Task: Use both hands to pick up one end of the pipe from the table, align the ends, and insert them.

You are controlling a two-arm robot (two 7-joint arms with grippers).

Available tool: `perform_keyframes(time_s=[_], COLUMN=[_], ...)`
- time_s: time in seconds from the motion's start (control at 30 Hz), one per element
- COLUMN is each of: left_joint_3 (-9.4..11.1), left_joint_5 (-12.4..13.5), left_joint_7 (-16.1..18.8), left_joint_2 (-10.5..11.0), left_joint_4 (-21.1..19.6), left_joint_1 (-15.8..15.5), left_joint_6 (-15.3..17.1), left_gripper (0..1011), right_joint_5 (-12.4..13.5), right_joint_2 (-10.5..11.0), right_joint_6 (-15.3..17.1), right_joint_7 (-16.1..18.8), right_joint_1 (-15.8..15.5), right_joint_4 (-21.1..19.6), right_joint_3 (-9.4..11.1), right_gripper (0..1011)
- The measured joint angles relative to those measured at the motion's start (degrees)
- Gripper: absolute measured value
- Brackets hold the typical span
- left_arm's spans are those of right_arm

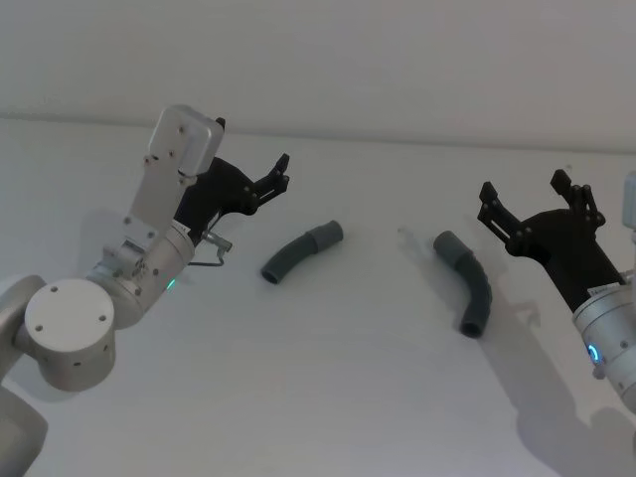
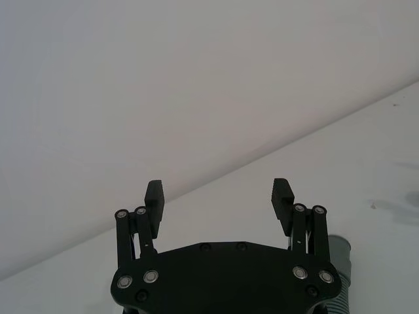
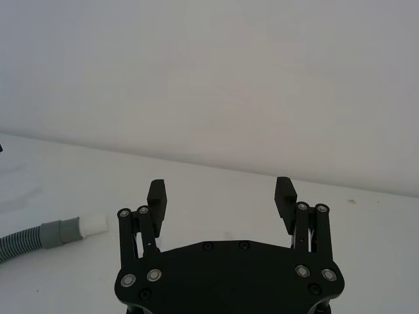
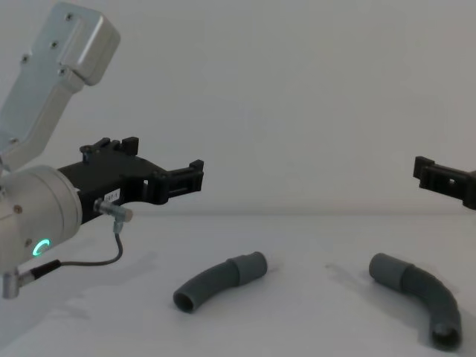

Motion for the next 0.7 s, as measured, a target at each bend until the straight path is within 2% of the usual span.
perform_keyframes(time_s=[0.2,0.33,0.47,0.7], left_joint_3=[0.01,0.12,0.37,1.11], left_joint_5=[-0.01,-0.41,-1.22,-2.94], left_joint_7=[-0.19,-1.22,-2.86,-7.02], left_joint_2=[-0.01,0.04,0.28,1.24], left_joint_4=[0.00,-0.18,-0.54,-1.47], left_joint_1=[-0.09,-0.48,-1.07,-2.83], left_joint_6=[0.17,1.43,3.53,9.61], left_gripper=[1001,1001,1001,1001], right_joint_5=[0.00,0.00,0.00,0.00], right_joint_2=[0.00,0.00,0.00,0.00], right_joint_6=[0.00,0.00,0.00,0.00], right_joint_7=[0.00,0.00,0.00,0.00], right_joint_1=[0.00,0.00,0.00,0.00], right_joint_4=[0.00,0.00,0.00,0.00], right_joint_3=[0.00,0.00,0.00,0.00], right_gripper=[1003,1003,1003,1003])
